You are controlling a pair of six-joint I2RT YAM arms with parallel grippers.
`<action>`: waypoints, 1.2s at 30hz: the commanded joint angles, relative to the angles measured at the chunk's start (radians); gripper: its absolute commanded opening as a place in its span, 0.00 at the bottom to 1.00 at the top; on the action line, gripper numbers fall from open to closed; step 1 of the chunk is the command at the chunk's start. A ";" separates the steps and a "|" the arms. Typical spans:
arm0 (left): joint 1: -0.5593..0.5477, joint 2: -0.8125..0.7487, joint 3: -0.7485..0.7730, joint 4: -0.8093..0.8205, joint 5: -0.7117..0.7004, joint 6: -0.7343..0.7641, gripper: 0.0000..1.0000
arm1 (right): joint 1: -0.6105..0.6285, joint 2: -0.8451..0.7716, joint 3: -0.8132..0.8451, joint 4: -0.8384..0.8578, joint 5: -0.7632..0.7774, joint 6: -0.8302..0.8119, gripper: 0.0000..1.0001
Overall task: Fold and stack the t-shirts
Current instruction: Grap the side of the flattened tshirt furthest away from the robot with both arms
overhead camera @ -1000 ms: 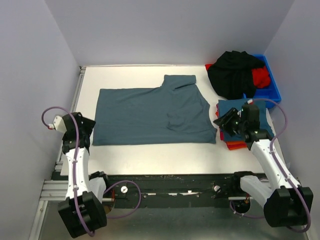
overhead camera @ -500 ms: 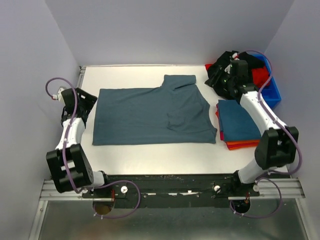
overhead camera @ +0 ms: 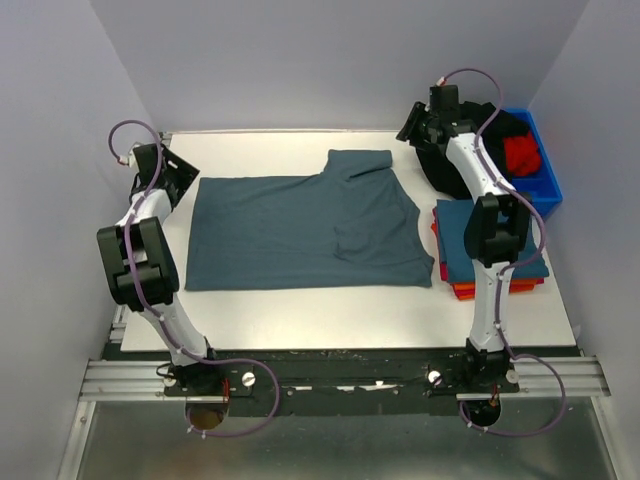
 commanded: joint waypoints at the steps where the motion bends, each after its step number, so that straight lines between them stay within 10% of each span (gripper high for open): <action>1: -0.010 0.116 0.109 -0.035 0.016 0.040 0.80 | 0.005 0.154 0.186 -0.118 0.060 0.000 0.54; 30: -0.011 0.489 0.560 -0.242 0.021 0.111 0.75 | -0.015 0.468 0.337 0.067 -0.163 0.314 0.42; 36: -0.011 0.524 0.607 -0.277 0.017 0.111 0.72 | -0.015 0.428 0.261 0.119 -0.168 0.305 0.22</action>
